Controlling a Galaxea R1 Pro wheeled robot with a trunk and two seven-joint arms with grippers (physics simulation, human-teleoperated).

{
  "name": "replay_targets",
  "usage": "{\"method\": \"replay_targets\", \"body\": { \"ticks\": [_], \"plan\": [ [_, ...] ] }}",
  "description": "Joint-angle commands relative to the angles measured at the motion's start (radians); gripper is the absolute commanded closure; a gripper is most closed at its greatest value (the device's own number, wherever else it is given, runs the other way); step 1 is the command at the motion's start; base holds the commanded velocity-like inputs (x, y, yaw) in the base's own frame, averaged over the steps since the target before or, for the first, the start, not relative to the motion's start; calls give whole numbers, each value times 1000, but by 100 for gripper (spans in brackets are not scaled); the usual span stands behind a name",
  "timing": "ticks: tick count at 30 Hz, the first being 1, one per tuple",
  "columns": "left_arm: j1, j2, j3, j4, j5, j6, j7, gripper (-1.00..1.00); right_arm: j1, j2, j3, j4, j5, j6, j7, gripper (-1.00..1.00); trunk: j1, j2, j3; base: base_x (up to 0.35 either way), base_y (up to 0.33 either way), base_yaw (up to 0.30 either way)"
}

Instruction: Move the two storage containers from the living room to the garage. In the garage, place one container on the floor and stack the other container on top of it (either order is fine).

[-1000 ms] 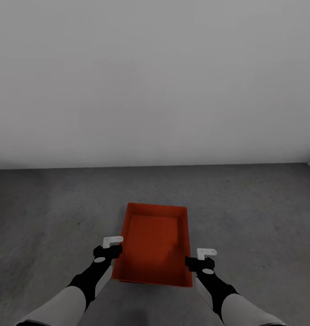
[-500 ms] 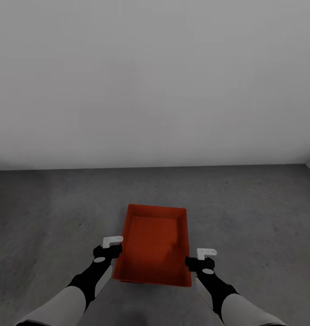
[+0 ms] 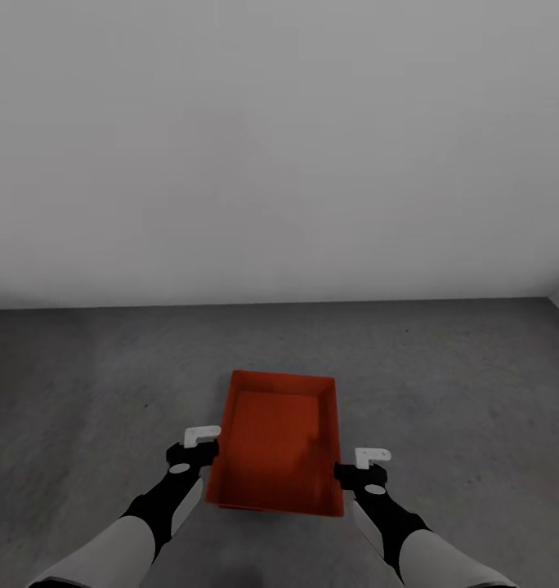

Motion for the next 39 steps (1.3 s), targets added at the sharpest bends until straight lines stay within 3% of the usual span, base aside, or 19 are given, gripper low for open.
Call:
{"method": "replay_targets", "body": {
  "ticks": [1, 35, 39],
  "plan": [
    [-1, 0, -9, 0, 11, -2, 15, -100, -1, 0, 8, 1, -10, -4, -5, -100, -4, 7, 3, 0, 0, 0],
    [-1, 5, -11, 11, 10, -3, 18, -100, -1, -1, 8, 1, -9, -4, -4, -100, -134, 245, 109, 0, 0, 0],
    [-1, 6, -12, 12, 9, -2, 16, -100, -1, -1, 8, 1, -9, -4, -4, -100, -134, 245, 109, 0, 0, 0]
  ]
}}
